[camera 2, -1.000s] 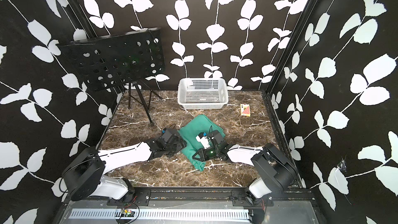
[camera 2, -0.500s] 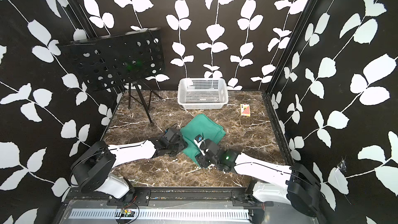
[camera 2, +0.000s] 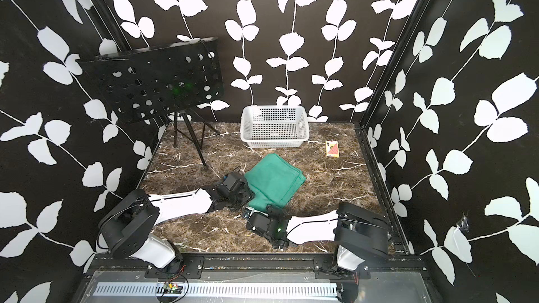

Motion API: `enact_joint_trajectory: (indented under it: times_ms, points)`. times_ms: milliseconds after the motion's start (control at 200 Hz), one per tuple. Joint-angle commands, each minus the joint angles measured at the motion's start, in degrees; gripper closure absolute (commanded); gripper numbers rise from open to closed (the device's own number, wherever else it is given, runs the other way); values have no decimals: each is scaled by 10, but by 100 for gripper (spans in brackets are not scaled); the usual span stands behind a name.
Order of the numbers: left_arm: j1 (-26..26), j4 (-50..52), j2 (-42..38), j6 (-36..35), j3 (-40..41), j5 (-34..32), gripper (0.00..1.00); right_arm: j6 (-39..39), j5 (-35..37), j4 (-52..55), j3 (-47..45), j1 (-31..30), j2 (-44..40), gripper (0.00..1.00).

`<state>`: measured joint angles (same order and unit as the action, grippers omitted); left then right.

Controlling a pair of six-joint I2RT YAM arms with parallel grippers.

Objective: Roll up the long pants
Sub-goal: Roll the long pant at the center of the board.

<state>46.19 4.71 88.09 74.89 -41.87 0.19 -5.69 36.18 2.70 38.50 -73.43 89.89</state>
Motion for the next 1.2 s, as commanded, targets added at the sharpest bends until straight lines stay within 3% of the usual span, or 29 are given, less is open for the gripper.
enact_joint_trajectory:
  times_ms: [0, 75, 150, 195, 265, 340, 635, 740, 890, 990, 1195]
  points:
    - [-3, 26, -24, 13, 11, -13, 35, 28, 57, -8, 2, 0, 0, 70]
    - [-3, 40, -58, 29, 21, -30, 33, 44, 33, 6, -4, 2, -21, 87]
    - [-3, 64, -103, 36, 26, -54, 25, 66, -49, 26, -9, 11, -50, 100]
    - [-2, 85, -128, 35, 25, -66, 19, 87, -134, 29, -14, 23, -68, 100]
    - [2, 110, -150, 35, 23, -64, 10, 127, -321, 2, -34, 69, -89, 100]
    - [3, 124, -163, 30, 24, -44, 7, 185, -445, -43, -62, 113, -103, 100]
    - [17, 52, -132, 28, 34, -7, 1, 310, -694, -130, -116, 246, -94, 100]
    - [16, -3, -106, 17, 32, -9, 2, 321, -740, -106, -110, 265, -75, 100]
    - [5, -30, -73, -7, 24, -12, 8, 350, -733, -96, -129, 267, -78, 100]
    - [-12, -39, -49, -19, 27, -12, 18, 357, -707, -79, -139, 268, -99, 100]
    - [-30, -18, -21, -54, 19, -23, 49, 339, -672, -39, -139, 271, -113, 100]
